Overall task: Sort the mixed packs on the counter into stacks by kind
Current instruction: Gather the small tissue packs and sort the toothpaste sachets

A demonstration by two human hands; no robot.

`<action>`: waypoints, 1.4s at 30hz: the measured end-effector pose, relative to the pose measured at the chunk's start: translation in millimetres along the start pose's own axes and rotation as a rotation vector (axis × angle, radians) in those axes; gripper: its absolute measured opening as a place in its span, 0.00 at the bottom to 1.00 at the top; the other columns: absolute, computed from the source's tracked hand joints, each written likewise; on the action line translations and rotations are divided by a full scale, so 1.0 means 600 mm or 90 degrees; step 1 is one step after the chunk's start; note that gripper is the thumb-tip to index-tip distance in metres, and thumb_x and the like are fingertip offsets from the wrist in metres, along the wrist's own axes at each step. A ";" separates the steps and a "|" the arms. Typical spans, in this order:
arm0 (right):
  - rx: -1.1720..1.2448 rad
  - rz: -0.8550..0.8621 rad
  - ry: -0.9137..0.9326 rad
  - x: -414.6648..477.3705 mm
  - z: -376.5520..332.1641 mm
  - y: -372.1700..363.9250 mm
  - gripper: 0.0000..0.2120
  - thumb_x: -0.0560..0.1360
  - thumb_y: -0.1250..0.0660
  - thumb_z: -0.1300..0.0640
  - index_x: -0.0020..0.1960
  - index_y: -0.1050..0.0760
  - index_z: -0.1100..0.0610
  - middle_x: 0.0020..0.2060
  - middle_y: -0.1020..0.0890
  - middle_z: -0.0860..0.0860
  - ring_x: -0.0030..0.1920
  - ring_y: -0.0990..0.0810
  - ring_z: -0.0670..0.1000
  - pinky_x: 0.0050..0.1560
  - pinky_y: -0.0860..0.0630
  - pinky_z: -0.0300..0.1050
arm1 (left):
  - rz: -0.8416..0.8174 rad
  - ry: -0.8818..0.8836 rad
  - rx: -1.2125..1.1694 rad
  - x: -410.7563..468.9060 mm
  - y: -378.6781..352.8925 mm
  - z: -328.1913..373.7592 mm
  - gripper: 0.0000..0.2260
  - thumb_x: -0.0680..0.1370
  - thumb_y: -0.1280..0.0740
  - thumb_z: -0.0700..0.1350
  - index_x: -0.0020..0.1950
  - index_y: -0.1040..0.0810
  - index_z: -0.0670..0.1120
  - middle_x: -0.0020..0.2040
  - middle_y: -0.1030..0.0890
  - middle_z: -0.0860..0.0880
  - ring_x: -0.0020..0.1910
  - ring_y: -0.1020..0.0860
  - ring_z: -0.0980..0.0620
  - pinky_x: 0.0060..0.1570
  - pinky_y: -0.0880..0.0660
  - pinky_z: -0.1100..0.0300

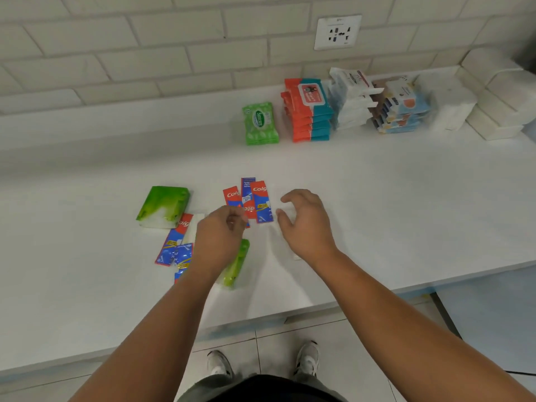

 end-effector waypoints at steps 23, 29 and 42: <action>-0.285 -0.343 0.050 0.072 -0.167 -0.294 0.34 0.70 0.24 0.46 0.71 0.32 0.52 0.64 0.25 0.53 0.65 0.30 0.59 0.62 0.28 0.54 | -0.321 -0.170 0.376 0.143 0.099 -0.179 0.43 0.65 0.19 0.54 0.75 0.33 0.46 0.65 0.27 0.45 0.63 0.27 0.44 0.56 0.28 0.54; -0.332 -0.353 0.066 0.072 -0.176 -0.305 0.28 0.71 0.27 0.45 0.68 0.28 0.52 0.64 0.26 0.54 0.66 0.31 0.59 0.62 0.29 0.56 | -0.335 -0.162 0.477 0.160 0.100 -0.178 0.33 0.67 0.20 0.57 0.67 0.26 0.46 0.60 0.22 0.45 0.59 0.22 0.45 0.54 0.24 0.53; -0.248 -0.229 0.017 0.073 -0.182 -0.292 0.18 0.74 0.30 0.46 0.62 0.22 0.51 0.57 0.19 0.51 0.61 0.26 0.56 0.60 0.29 0.50 | -0.188 -0.174 0.265 0.172 0.127 -0.171 0.07 0.75 0.25 0.46 0.52 0.16 0.49 0.51 0.16 0.48 0.51 0.19 0.47 0.50 0.23 0.54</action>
Point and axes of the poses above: each hand's wrist, its own x-axis towards the middle knuckle, its own y-axis out of the back of the hand, z = x × y, the point moved 5 cm from there along x, towards the middle knuckle
